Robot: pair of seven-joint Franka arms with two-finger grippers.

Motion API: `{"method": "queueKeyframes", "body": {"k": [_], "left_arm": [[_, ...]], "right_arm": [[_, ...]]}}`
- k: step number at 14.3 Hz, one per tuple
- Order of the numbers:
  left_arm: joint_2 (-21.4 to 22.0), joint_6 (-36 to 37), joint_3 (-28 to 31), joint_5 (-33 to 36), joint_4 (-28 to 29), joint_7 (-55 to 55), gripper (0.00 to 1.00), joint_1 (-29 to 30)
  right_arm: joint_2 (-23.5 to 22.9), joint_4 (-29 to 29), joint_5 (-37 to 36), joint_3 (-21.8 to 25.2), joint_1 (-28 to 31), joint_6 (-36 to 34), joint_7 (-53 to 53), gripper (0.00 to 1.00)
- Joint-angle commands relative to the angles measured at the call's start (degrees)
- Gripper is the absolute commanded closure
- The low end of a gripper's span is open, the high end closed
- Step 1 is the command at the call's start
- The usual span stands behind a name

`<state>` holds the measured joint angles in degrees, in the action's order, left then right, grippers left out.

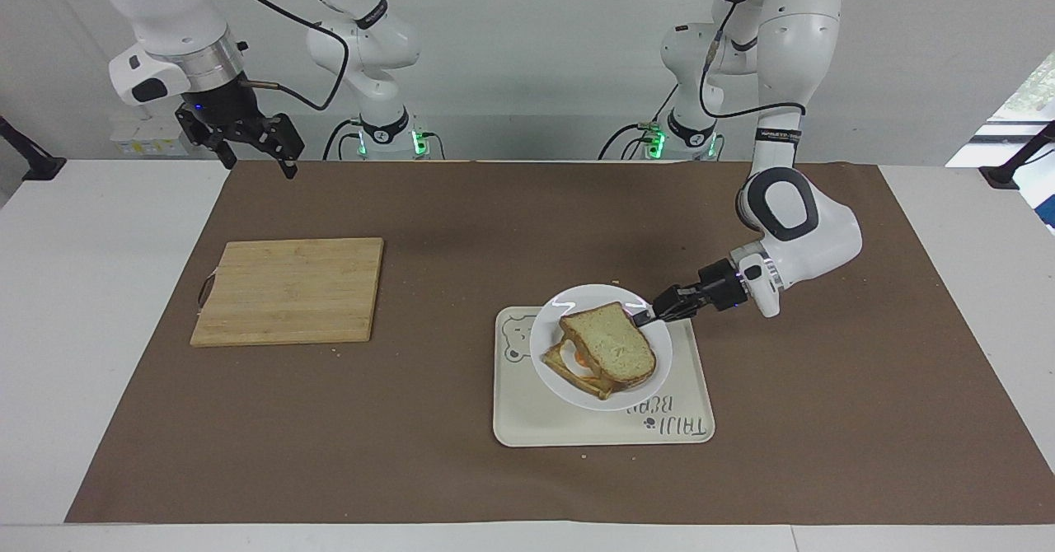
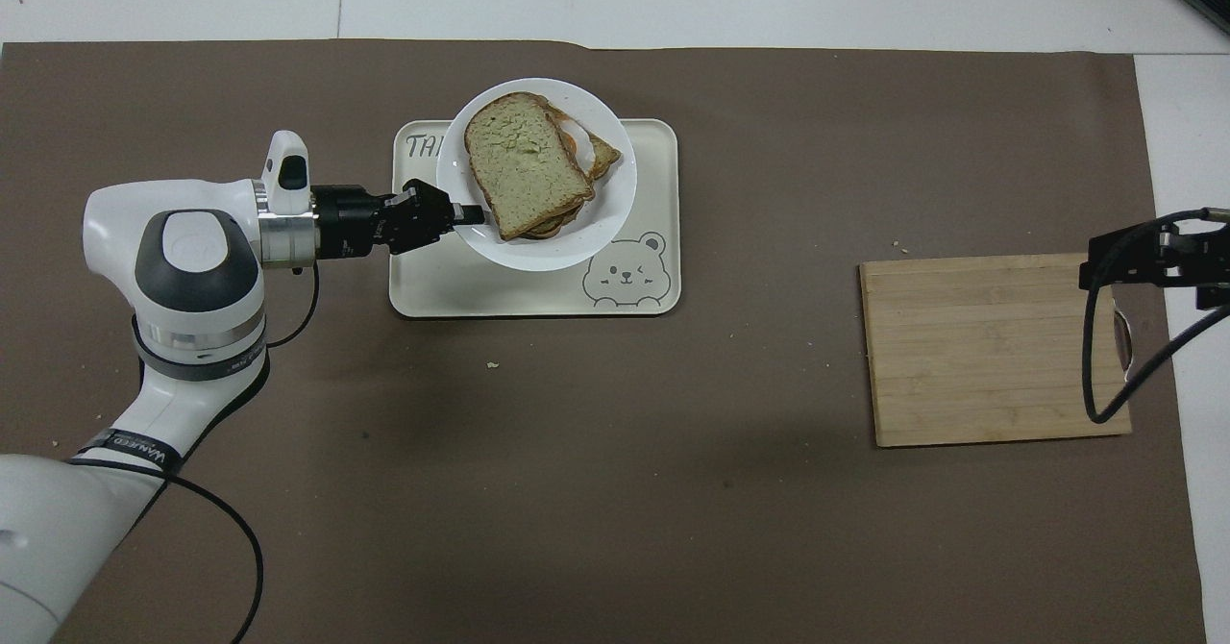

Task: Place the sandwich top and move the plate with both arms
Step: 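Slide the plate with the left gripper onto the bear tray, then open the left gripper and draw it back from the plate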

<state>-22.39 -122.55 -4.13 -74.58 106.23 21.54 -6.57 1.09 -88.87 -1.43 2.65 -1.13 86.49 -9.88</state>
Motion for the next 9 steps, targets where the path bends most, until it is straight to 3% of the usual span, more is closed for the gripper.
{"method": "queueKeyframes", "body": {"k": [1,8,9], "left_arm": [[-5.63,-2.15,-0.27,1.97,-6.20,-1.06,1.00,-0.20],[-7.58,-1.73,-0.53,10.85,-5.95,-1.15,1.00,-0.29],[-7.50,-1.03,-0.53,11.99,-5.86,-1.06,0.90,0.23]], "right_arm": [[-0.56,1.24,0.55,-0.10,0.42,-1.06,1.35,0.00],[-0.65,1.24,0.55,-0.10,0.42,-1.06,1.35,0.00],[-0.65,1.24,0.55,-0.10,0.42,-1.06,1.35,0.00]]}}
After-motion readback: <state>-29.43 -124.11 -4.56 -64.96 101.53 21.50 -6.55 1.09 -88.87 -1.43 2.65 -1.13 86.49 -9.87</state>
